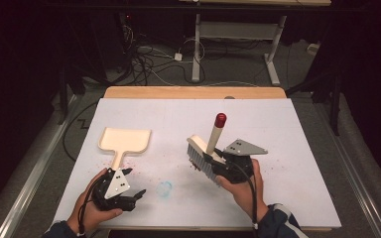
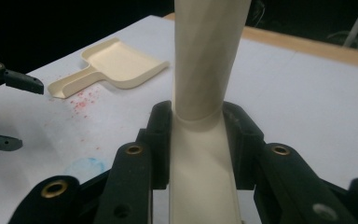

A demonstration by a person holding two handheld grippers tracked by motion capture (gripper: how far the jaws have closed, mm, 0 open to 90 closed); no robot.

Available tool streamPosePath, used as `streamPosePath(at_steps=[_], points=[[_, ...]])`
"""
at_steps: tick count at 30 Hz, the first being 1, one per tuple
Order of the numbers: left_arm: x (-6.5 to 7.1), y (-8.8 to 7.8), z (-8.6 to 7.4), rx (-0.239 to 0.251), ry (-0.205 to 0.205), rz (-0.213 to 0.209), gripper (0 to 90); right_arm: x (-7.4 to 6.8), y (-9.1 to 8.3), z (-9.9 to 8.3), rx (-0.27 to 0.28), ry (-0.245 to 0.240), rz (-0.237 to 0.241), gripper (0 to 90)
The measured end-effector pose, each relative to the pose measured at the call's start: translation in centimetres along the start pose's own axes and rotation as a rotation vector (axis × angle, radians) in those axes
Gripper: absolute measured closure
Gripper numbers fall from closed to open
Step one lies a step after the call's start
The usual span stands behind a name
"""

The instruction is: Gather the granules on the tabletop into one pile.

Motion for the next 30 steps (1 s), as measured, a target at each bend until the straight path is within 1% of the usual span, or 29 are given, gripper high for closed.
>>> streamPosePath(at_steps=[2,4,5,6,9,11,12,13,14,16,17,21,24,25,27,30], points=[[0.0,-0.1,0.0,0.001,0.000,0.002,20.8,0.6,-1.4,0.5,0.030,-0.044,0.015,67.6],[-0.1,-0.1,0.0,0.002,0.000,0.005,20.8,1.3,-2.4,0.5,0.030,-0.082,0.011,67.6],[-0.1,-0.1,0.0,0.002,0.002,0.007,20.8,1.5,-2.9,0.4,0.041,-0.110,0.033,67.6],[-0.1,-0.1,0.0,0.002,0.002,0.007,20.8,1.6,-3.4,0.1,0.040,-0.151,0.071,67.6],[-0.1,-0.1,0.0,-0.001,0.002,0.009,20.8,1.1,-4.3,-1.0,0.034,-0.256,0.156,67.6],[-0.1,-0.1,0.0,-0.001,0.003,0.010,20.8,0.7,-4.6,-1.7,0.024,-0.284,0.242,67.6],[-0.1,0.0,0.1,-0.002,0.004,0.011,20.8,0.5,-4.7,-2.1,0.018,-0.297,0.276,67.6],[-0.1,0.0,0.1,-0.002,0.004,0.012,20.8,0.3,-4.7,-2.4,0.007,-0.315,0.300,67.6],[-0.1,0.0,0.1,-0.002,0.004,0.010,20.8,0.1,-4.6,-2.6,0.006,-0.341,0.333,67.6],[0.0,0.1,0.1,-0.004,0.005,0.009,20.8,-0.2,-4.5,-2.9,0.003,-0.355,0.394,67.5],[0.0,0.1,0.1,-0.005,0.006,0.009,20.8,-0.4,-4.4,-3.1,-0.002,-0.372,0.433,67.5],[-0.1,0.2,0.0,-0.008,0.004,0.006,20.8,-1.1,-3.4,-4.0,-0.026,-0.444,0.536,67.5],[-0.1,0.2,0.0,-0.007,0.000,0.005,20.8,-0.9,-2.3,-4.6,-0.052,-0.491,0.574,67.6],[-0.1,0.2,0.0,-0.008,0.001,0.005,20.8,-0.6,-1.9,-4.7,-0.056,-0.500,0.577,67.5],[-0.2,0.2,0.0,-0.008,-0.002,0.005,20.7,0.0,-1.2,-4.7,-0.049,-0.494,0.599,67.6],[-0.2,0.3,0.0,-0.012,-0.001,0.006,20.8,1.2,-0.1,-4.2,-0.039,-0.485,0.607,67.6]])
Point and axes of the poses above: each handheld gripper's, and its own axes: y roughly forward along the jaws, z roughly out of its top, x roughly to its right, the point moved 8 cm from there along y, roughly forward along the jaws, and after that the axes turned 3 degrees about -y, right-handed, at the moved point
